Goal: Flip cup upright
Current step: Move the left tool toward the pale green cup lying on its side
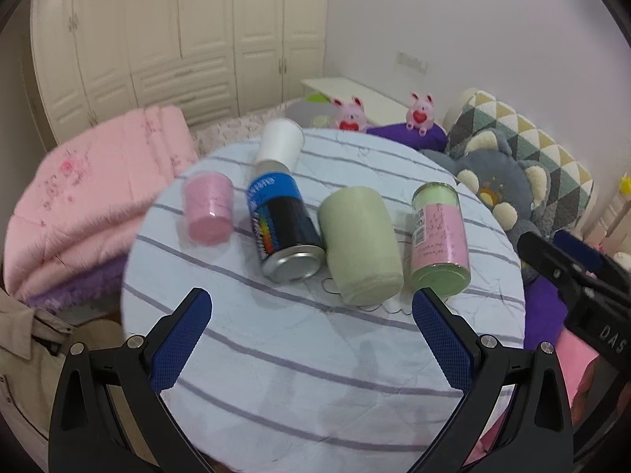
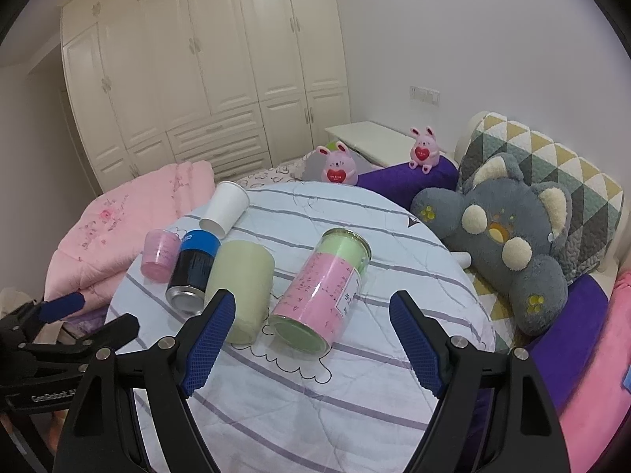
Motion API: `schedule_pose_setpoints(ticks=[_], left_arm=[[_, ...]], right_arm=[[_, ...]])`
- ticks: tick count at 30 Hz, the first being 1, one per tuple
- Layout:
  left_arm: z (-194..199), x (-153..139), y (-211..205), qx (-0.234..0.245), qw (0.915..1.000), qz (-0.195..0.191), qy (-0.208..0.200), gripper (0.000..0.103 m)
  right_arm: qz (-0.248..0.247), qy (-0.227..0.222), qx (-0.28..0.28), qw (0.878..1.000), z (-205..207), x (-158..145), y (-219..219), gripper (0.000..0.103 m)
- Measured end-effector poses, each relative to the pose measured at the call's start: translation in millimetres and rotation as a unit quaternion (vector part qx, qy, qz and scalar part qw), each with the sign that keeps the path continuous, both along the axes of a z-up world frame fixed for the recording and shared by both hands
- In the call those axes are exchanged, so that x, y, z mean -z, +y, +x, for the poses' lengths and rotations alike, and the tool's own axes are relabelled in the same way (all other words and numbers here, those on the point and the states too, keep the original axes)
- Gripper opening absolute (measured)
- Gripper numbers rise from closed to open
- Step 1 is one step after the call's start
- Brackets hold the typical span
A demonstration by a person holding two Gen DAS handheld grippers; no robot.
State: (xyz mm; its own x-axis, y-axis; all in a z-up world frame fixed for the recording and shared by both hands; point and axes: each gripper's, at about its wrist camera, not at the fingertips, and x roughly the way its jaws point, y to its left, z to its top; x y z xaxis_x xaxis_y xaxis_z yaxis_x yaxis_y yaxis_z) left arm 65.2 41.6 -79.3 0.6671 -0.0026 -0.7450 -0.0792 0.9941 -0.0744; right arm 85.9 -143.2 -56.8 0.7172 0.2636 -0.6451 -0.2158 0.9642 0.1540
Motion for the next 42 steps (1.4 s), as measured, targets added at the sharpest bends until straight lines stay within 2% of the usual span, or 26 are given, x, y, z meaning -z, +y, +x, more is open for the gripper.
schedule_pose_setpoints(ticks=[3, 12, 20, 24, 30, 31, 32, 35, 38, 42], left_arm=[[20.3, 12.2, -10.0, 0.013, 0.9993, -0.021, 0.027, 0.103], [71.5, 51.9, -28.9, -0.001, 0.9951, -0.024, 0.095, 0.103], [99.8, 73.1, -36.4, -0.009, 0.9908, -0.028, 0.132, 0.103], [106.9, 82.5, -40.4, -0.01, 0.9889, -0.011, 0.148, 0.102], [112.1, 87.0, -45.9, -0.001, 0.9885, -0.015, 0.151, 0.089], [110.7, 85.5, -47.5, 0.004, 0.9891, -0.014, 0.147, 0.078], [109.6, 84.7, -48.4, 0.01, 0.9889, -0.017, 0.147, 0.074], [106.0, 83.3, -48.3, 0.012, 0.9892, -0.006, 0.146, 0.074], [101.1, 81.3, -42.5, 0.013, 0.9891, -0.019, 0.146, 0.074], [88.2, 77.4, -42.1, 0.02, 0.9893, -0.009, 0.144, 0.074]], right_arm=[[0.002, 0.01, 0.001, 1.0, 8.7, 6.7, -2.4, 0.082], [0.007, 0.017, 0.003, 1.0, 33.8, 20.7, -17.2, 0.082], [0.012, 0.019, -0.01, 1.0, 50.1, 32.2, -21.0, 0.082], [0.016, 0.023, -0.016, 0.999, 55.6, 37.5, -21.7, 0.082], [0.022, 0.027, -0.017, 0.999, 56.5, 40.8, -23.9, 0.082], [0.022, 0.027, -0.017, 0.999, 56.3, 41.1, -23.9, 0.082], [0.022, 0.029, -0.018, 0.999, 56.1, 41.4, -23.7, 0.082], [0.022, 0.03, -0.021, 0.999, 54.2, 41.1, -22.2, 0.082], [0.021, 0.029, -0.026, 0.999, 51.1, 40.5, -20.8, 0.082], [0.017, 0.03, -0.031, 0.999, 46.2, 40.4, -18.3, 0.082]])
